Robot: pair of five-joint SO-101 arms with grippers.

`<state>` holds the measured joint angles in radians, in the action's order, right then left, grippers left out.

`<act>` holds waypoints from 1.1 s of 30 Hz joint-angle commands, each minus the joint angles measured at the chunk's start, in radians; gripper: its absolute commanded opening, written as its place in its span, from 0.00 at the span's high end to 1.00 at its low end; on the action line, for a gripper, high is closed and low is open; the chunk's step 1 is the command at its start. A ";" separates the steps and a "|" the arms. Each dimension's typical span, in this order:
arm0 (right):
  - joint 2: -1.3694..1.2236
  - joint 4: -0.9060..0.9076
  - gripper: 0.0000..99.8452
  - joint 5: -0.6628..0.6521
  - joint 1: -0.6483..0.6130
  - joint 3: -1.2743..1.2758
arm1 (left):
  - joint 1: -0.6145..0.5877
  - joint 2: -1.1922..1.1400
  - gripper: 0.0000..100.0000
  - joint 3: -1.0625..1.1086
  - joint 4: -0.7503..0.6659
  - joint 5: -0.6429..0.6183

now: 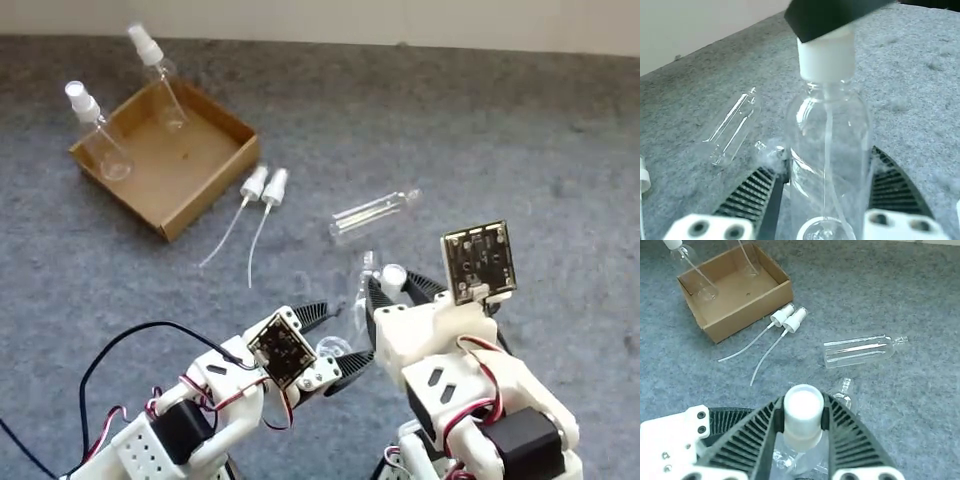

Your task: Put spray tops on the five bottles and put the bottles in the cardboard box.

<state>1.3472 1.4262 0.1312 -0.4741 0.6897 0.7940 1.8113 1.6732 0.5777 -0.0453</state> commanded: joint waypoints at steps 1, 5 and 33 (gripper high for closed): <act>0.005 0.050 0.93 -0.014 -0.024 -0.004 | -0.013 0.013 0.88 0.021 -0.029 -0.011; 0.005 0.071 0.93 -0.014 -0.024 -0.004 | -0.013 0.013 0.88 0.021 -0.029 -0.011; 0.005 0.081 0.80 -0.110 -0.024 -0.002 | -0.013 0.013 0.88 0.021 -0.029 -0.009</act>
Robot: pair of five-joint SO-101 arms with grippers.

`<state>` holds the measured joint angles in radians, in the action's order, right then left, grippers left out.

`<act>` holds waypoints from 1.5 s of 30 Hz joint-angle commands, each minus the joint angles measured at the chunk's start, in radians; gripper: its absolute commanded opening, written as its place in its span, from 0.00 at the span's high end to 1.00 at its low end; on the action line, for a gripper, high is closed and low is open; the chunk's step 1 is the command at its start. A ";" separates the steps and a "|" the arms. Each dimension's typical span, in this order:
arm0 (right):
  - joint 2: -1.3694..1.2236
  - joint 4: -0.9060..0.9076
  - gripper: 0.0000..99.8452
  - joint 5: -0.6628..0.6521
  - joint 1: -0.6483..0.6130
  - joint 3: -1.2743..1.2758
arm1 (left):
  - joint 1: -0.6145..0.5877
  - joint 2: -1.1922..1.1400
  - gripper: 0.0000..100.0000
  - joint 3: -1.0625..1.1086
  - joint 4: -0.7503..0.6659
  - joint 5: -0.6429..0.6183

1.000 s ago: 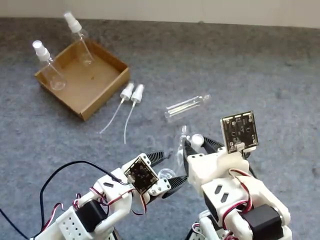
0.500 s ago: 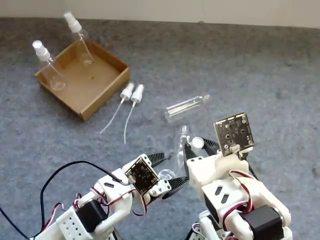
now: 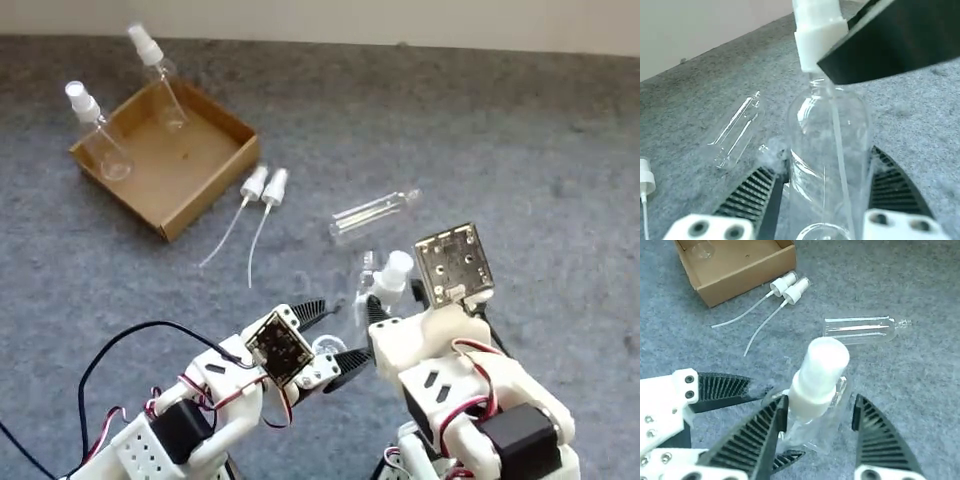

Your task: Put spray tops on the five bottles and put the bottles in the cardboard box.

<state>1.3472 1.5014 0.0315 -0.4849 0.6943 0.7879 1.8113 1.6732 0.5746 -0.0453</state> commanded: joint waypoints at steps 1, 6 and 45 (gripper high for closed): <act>0.005 0.005 0.80 -0.011 -0.013 -0.007 | -0.007 0.013 0.88 0.021 -0.026 -0.009; 0.005 0.025 0.80 -0.011 -0.013 -0.015 | -0.007 0.013 0.88 0.021 -0.026 -0.006; 0.272 -0.611 1.00 -0.087 -0.012 0.654 | -0.529 0.015 0.88 -0.019 -0.362 -0.011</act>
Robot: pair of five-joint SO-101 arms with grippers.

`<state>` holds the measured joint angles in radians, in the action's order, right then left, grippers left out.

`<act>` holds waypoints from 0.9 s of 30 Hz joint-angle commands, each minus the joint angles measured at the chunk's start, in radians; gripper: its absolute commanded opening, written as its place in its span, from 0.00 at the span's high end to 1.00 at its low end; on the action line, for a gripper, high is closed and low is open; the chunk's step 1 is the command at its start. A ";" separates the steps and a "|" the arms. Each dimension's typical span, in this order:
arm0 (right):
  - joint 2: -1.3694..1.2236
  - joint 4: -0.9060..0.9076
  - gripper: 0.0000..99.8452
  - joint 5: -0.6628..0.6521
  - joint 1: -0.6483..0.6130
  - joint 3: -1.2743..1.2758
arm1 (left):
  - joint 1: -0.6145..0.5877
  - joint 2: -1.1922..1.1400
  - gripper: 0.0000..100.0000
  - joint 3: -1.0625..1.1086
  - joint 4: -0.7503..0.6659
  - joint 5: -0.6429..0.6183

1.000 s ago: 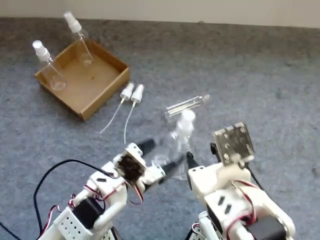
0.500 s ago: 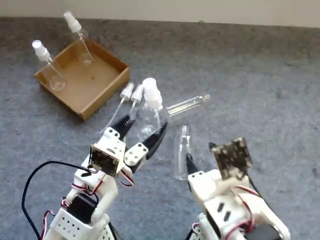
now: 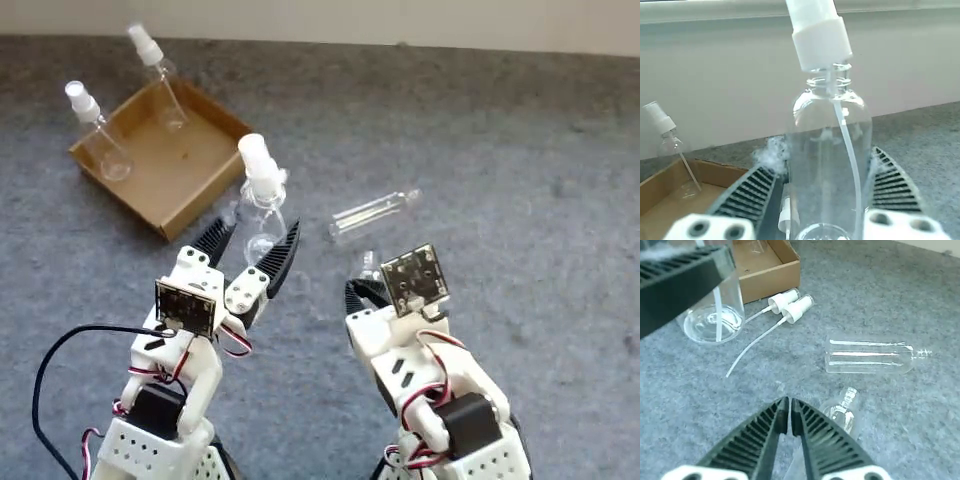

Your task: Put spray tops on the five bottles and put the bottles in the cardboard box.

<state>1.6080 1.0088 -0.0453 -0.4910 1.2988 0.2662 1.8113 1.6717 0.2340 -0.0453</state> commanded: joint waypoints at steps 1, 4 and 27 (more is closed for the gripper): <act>0.012 -0.157 1.00 -0.011 -0.007 0.076 | -0.007 0.015 0.88 -0.018 -0.021 -0.011; 0.012 -0.298 1.00 -0.011 -0.010 0.170 | -0.007 0.015 0.88 -0.007 -0.021 -0.011; 0.012 -0.641 1.00 -0.011 -0.150 0.476 | -0.007 0.013 0.88 0.022 -0.118 -0.009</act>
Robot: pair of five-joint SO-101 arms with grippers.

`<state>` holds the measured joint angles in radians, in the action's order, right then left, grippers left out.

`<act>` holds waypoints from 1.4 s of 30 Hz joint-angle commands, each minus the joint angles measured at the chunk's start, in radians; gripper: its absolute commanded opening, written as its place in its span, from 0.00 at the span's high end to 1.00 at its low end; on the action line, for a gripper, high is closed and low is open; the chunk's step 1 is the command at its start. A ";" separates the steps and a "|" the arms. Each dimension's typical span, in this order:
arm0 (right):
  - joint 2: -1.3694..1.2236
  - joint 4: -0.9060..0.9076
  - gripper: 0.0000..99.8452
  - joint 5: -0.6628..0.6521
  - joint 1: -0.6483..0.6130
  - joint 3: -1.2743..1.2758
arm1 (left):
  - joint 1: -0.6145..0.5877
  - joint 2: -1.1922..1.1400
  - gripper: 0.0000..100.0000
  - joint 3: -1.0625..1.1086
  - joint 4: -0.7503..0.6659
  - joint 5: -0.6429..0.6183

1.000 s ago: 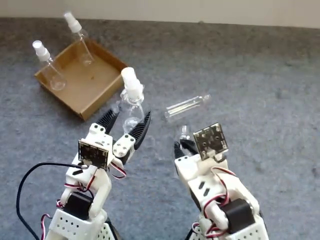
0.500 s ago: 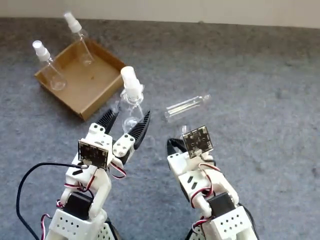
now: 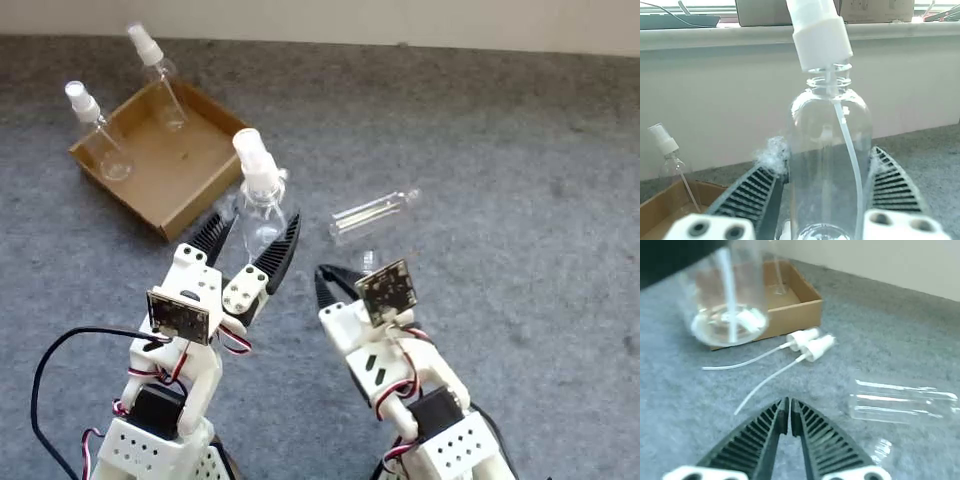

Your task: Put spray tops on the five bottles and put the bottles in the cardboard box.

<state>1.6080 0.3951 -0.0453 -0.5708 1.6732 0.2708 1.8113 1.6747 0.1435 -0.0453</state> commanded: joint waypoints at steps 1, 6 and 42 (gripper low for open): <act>0.012 -0.027 1.00 -0.011 -0.085 0.102 | -0.012 0.013 0.88 0.019 -0.028 -0.009; 0.012 -0.027 1.00 -0.011 -0.162 0.102 | -0.005 0.013 0.88 0.019 -0.028 -0.011; 0.013 -0.027 1.00 -0.011 -0.096 0.094 | 0.229 0.013 0.88 0.019 0.132 -0.098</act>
<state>1.6065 0.3905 -0.0453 -0.7610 1.6732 0.4718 1.8190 1.6747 0.2693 -0.1389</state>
